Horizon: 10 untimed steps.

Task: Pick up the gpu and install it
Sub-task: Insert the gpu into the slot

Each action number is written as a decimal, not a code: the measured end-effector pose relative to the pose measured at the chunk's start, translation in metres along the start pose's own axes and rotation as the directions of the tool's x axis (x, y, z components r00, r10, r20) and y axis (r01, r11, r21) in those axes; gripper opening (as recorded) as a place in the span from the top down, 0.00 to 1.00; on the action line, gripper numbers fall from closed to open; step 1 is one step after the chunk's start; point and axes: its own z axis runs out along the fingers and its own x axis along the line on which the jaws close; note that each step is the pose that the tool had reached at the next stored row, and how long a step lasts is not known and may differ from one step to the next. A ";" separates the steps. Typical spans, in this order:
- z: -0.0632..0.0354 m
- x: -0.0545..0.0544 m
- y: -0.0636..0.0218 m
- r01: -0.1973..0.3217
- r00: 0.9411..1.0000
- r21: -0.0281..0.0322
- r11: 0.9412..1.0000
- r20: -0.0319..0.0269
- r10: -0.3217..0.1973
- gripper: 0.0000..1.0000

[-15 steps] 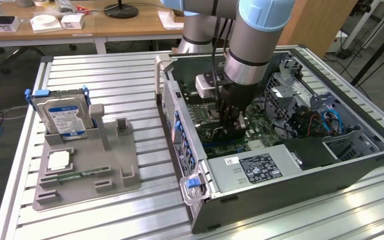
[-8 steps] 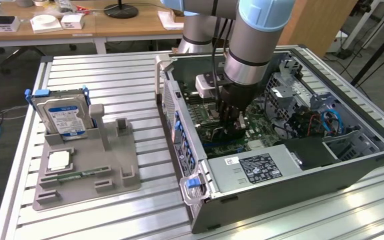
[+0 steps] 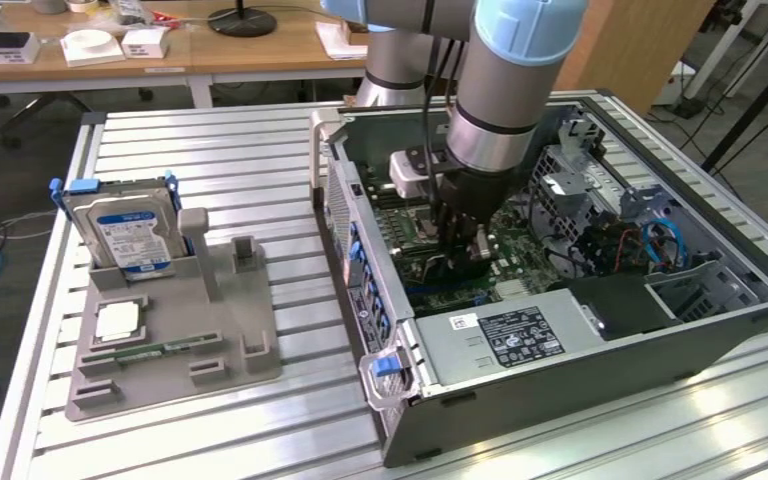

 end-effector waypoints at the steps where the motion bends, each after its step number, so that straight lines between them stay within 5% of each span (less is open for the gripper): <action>1: 0.0001 0.000 0.0003 0.000 1.000 0.000 1.000 0.000 0.000 0.74; 10: 0.0006 0.000 0.0011 0.000 1.000 0.000 1.000 0.000 0.000 0.74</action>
